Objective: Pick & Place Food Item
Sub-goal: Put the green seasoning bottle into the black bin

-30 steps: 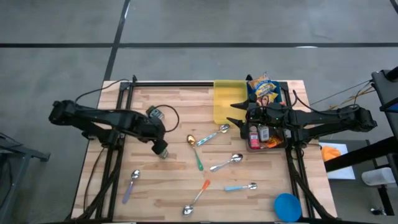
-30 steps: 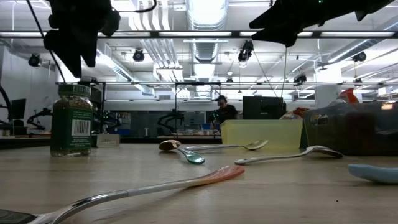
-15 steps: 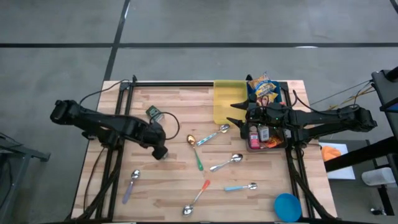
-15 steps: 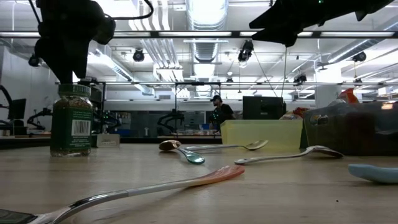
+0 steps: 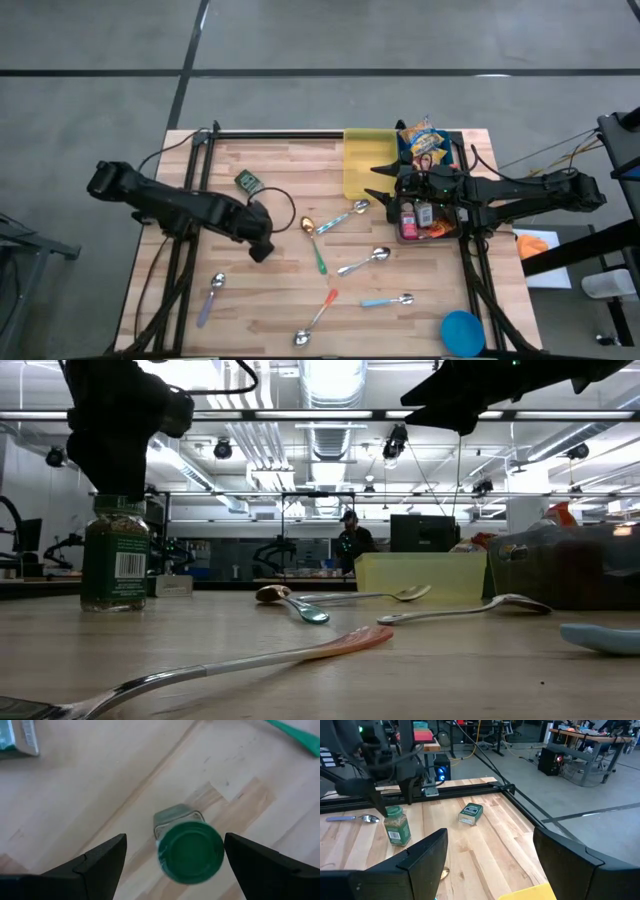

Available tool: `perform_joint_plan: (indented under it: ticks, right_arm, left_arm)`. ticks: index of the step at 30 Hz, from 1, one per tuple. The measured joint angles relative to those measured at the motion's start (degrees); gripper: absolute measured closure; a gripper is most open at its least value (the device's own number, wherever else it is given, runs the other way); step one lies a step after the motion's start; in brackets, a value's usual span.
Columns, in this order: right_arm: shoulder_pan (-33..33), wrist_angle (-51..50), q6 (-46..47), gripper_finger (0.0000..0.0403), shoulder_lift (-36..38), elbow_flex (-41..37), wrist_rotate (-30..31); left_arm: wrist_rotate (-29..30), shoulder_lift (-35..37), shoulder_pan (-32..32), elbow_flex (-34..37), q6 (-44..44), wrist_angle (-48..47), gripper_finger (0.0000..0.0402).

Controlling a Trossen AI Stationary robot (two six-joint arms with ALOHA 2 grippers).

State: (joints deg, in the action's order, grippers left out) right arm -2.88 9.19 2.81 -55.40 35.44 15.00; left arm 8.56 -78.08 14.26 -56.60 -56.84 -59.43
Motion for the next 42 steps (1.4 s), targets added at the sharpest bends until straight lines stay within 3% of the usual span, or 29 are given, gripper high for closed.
perform_joint_plan:
  ticks: [6, 13, 22, 26, 34, 42]
  right_arm:
    - [0.0, 0.0, 0.0, 0.011, 0.0, 0.0, 0.0]
    - [0.0, 0.0, 0.0, 0.011, 0.0, 0.0, 0.0]
    - [0.0, 0.0, 0.0, 0.011, 0.0, 0.0, 0.0]
    - [0.0, 0.0, 0.0, 0.011, 0.0, 0.0, 0.0]
    - [0.0, 0.0, 0.0, 0.011, 0.0, 0.0, 0.0]
    - [0.0, 0.0, 0.0, 0.011, 0.0, 0.0, 0.0]
  left_arm:
    - [0.0, -4.1, 0.2, 0.0, 1.1, 1.4, 0.0062]
    - [0.0, -8.6, 0.2, 0.0, -6.9, 1.3, 0.0061]
    - [-0.5, -11.0, 0.2, 0.0, -8.6, 2.1, 0.0064]
    - [-0.6, -11.0, 0.2, 0.0, -9.7, 2.0, 0.0093]
    - [-0.6, -10.9, 0.2, 0.0, -9.8, 2.7, 0.021]
    - [-0.6, -10.9, 0.2, 0.0, -9.7, 3.0, 0.0216]
